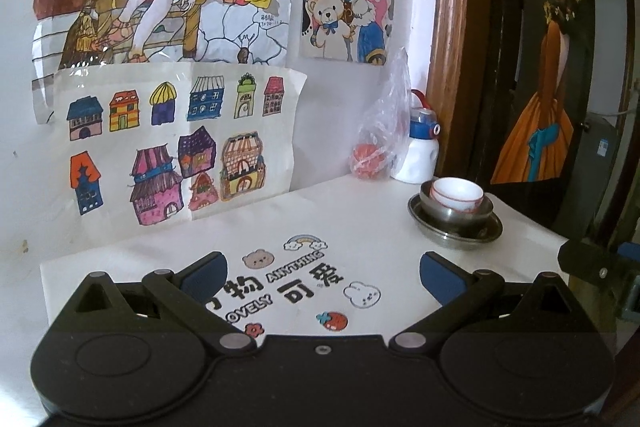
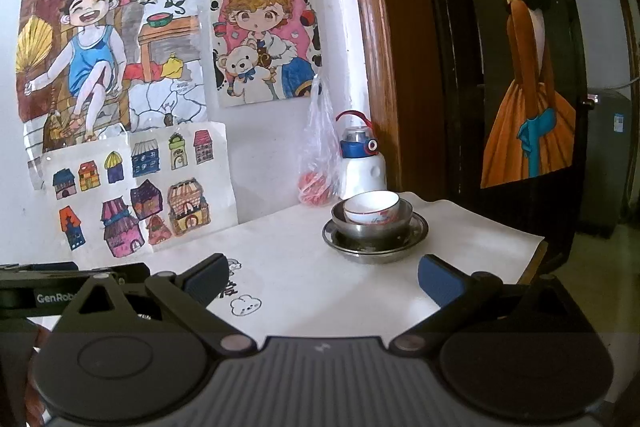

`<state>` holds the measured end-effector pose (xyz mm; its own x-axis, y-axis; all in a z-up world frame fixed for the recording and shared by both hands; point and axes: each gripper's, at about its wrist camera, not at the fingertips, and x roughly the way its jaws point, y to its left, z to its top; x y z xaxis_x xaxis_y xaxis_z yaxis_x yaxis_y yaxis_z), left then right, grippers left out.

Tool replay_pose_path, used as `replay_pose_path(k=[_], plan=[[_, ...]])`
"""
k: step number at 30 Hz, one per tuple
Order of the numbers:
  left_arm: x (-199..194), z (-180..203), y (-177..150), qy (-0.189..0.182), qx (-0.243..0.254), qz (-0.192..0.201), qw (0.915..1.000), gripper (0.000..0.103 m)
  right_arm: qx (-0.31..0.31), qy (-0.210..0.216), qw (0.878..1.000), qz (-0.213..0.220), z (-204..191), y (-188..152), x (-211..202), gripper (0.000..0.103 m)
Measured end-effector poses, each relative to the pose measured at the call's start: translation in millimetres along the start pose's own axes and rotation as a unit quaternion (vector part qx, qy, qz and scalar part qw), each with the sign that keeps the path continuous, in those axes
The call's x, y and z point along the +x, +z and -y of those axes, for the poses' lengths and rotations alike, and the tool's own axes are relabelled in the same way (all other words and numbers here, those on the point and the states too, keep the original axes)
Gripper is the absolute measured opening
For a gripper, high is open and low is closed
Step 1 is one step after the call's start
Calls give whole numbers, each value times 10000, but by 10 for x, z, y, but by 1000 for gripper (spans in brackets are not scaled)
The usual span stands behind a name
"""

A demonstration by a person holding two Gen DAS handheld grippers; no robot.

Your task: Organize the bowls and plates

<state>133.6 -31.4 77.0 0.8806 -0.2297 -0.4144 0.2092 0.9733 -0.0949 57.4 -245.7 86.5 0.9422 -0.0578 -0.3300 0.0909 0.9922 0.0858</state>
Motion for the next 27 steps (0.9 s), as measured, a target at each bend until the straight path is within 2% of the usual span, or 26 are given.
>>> replay_pose_path(k=[7, 15, 23, 27], plan=[[-55, -42, -188, 22, -45, -30, 10000, 102, -83, -87, 9999, 60, -42, -170, -78, 103], [-187, -70, -388, 126, 132, 69, 9998, 102, -164, -204, 9996, 61, -105, -374, -136, 103], [-306, -157, -531, 259, 86, 109, 9996, 102, -49, -384, 9992, 86, -105, -530, -168, 103], [-309, -190, -604, 324, 260, 153, 9990, 102, 46, -398, 9992, 54, -105, -588, -196, 103]])
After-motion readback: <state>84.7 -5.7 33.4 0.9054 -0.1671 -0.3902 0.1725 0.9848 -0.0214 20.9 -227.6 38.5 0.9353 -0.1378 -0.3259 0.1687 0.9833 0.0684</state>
